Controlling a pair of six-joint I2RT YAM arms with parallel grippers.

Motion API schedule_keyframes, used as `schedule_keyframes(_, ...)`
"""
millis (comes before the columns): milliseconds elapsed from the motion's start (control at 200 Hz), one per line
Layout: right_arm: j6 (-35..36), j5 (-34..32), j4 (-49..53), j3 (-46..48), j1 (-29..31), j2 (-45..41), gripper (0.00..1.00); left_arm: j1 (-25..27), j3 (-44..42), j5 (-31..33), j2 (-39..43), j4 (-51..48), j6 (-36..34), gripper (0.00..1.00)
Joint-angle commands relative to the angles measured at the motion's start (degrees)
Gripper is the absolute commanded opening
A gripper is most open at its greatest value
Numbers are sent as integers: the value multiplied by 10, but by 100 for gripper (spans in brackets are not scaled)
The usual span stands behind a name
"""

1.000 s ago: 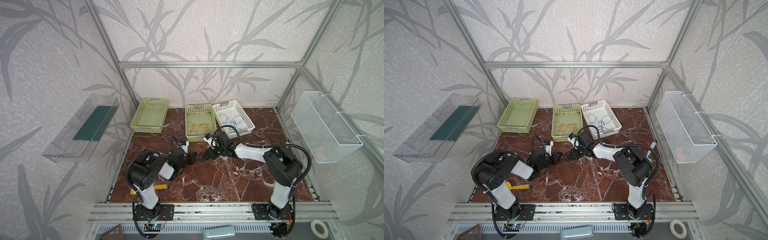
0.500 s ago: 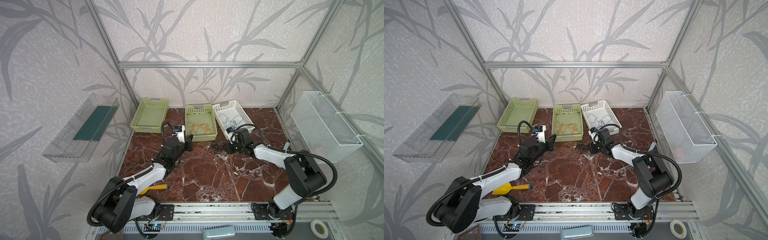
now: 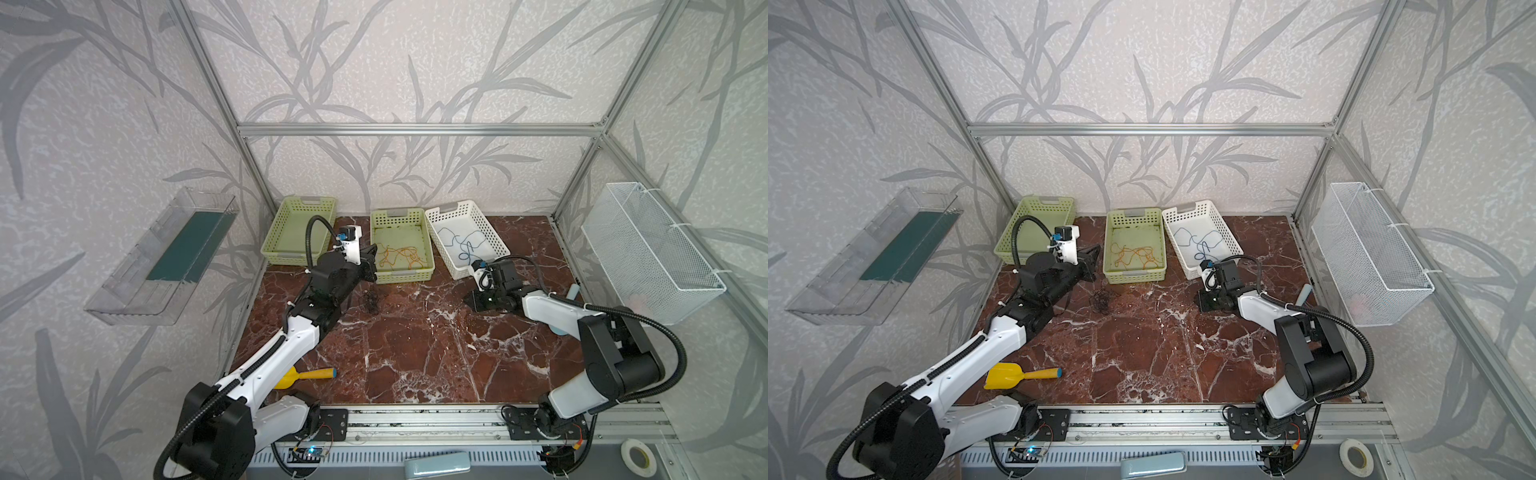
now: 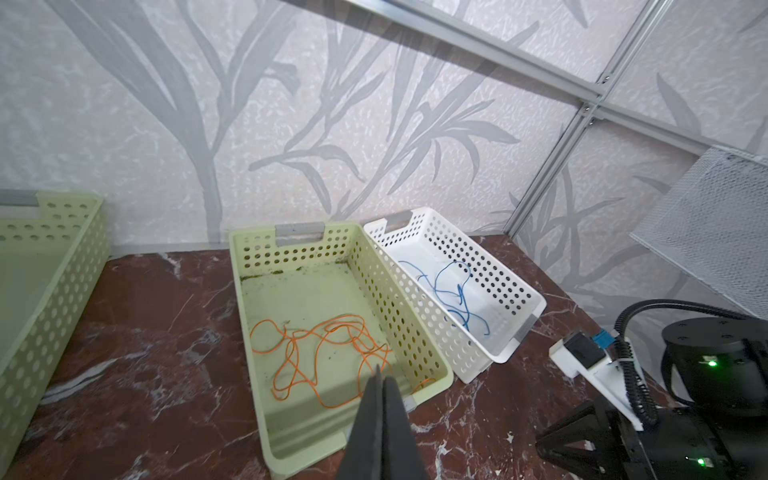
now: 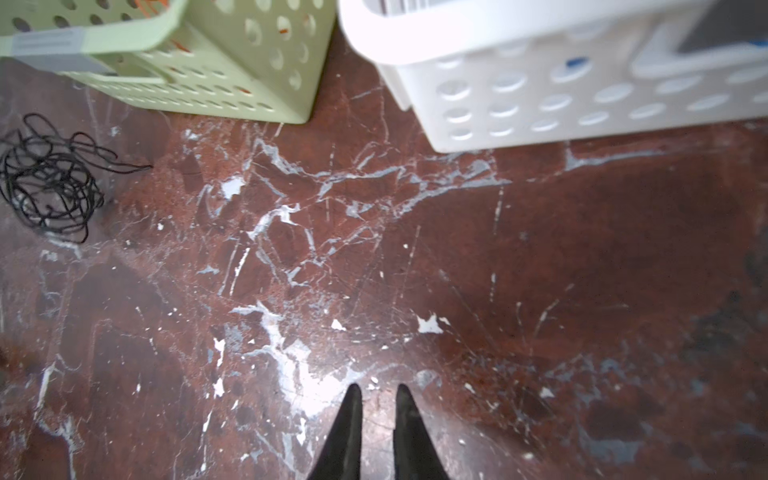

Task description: Untangle the cables

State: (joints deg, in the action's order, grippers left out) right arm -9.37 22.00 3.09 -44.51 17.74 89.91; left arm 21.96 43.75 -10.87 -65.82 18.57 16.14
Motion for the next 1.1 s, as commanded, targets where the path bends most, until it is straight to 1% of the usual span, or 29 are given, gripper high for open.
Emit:
schedule_keyframes(0, 11, 57, -34, -6, 20, -10, 31, 2, 17, -63, -13, -5, 14, 0)
schedule_keyframes(25, 13, 65, -38, -10, 27, -7, 37, 3, 17, -68, -14, 0, 19, 0)
schedule_keyframes(50, 15, 71, -40, -16, 35, -4, 41, 4, 19, -69, -17, 3, 22, 0)
schedule_keyframes(130, 19, 76, -51, -35, 65, 7, 49, 7, 27, -77, -20, 4, 28, 0)
schedule_keyframes(245, -1, 85, -85, -62, 100, 33, 56, 14, 44, -85, -23, 0, 31, 0)
schedule_keyframes(400, -28, 116, -133, -94, 128, 75, 62, 35, 71, -87, -28, -4, 29, 0)
schedule_keyframes(495, -46, 130, -152, -101, 132, 106, 64, 57, 86, -84, -29, -14, 22, 0)
schedule_keyframes(710, -61, 174, -180, -95, 133, 123, 65, 99, 113, -75, -35, -17, 14, 0)
schedule_keyframes(915, -78, 244, -228, -89, 145, 142, 63, 119, 138, -75, -53, 0, 18, 0)
schedule_keyframes(1095, -106, 248, -276, -64, 145, 133, 63, 123, 143, -51, -56, 5, 12, 0)
